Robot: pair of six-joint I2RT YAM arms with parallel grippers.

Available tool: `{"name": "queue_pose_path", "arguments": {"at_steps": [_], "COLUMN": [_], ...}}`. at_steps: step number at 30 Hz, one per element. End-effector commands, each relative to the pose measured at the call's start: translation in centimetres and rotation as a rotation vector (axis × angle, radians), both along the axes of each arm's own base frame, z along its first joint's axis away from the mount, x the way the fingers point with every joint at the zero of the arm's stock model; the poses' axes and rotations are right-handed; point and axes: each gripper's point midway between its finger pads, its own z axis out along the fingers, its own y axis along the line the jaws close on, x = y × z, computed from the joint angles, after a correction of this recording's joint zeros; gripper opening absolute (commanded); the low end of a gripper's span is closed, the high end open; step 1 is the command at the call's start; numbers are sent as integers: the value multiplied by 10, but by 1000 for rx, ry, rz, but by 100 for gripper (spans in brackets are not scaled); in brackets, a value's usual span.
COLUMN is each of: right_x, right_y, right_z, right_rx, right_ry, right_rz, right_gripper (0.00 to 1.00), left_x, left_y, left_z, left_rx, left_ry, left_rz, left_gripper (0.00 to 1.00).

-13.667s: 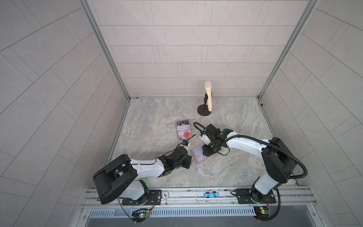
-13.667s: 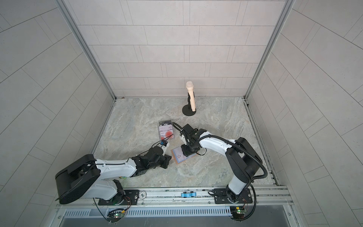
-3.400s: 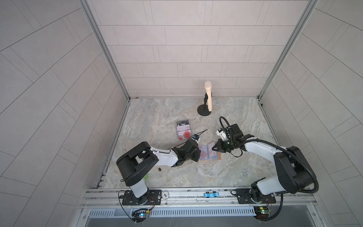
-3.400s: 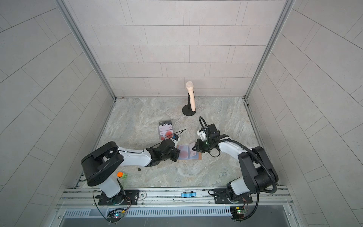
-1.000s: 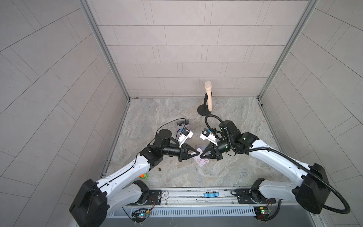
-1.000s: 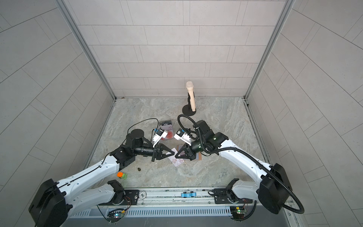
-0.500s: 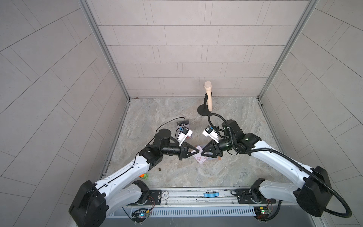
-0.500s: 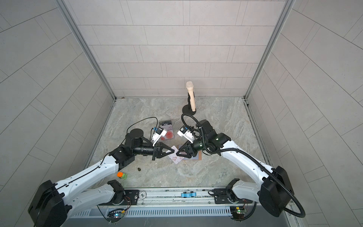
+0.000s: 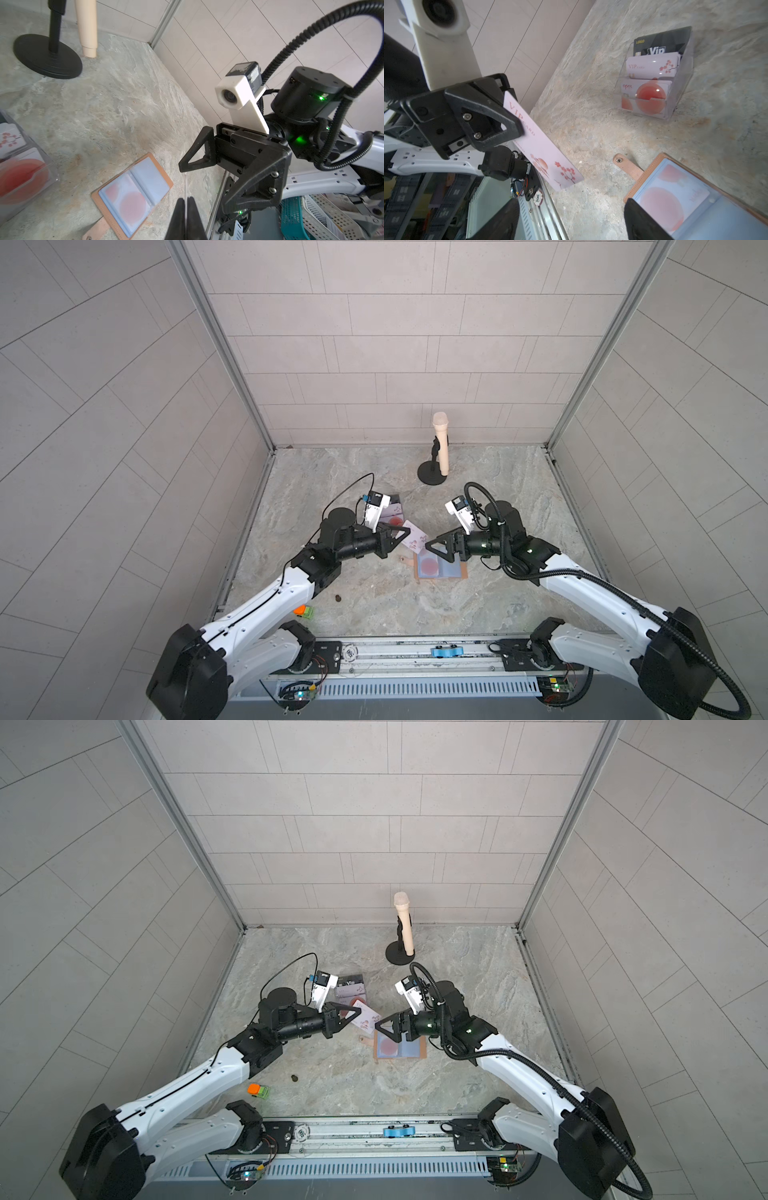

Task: Take the credit cards out of the card holder
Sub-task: Pass the credit card.

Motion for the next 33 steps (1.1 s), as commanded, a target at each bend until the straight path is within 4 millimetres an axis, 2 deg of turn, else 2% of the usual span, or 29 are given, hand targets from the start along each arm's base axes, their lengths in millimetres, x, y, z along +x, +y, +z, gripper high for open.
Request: {"name": "queue_pose_path", "arguments": {"at_steps": [1, 4, 9, 14, 21, 33], "right_x": [24, 32, 41, 39, 42, 40], "right_y": [0, 7, 19, 29, 35, 41], "right_z": [17, 20, 29, 45, 53, 79], "right_rx": [90, 159, 259, 299, 351, 460], "right_ry": [-4, 23, 39, -1, -3, -47], "right_rz": [-126, -137, -132, -96, -90, -48], "right_gripper": [82, 81, 74, 68, 53, 27], "left_x": [16, 20, 22, 31, 37, 40], "left_y": [12, 18, 20, 23, 16, 21], "left_z": [25, 32, 39, 38, 47, 52], "left_rx": [-76, -138, -196, -241, -347, -441], "left_ry": [-80, -98, -110, -92, -81, -70], "left_rz": [128, 175, 194, 245, 226, 232], "left_gripper": [0, 0, 0, 0, 0, 0]}}
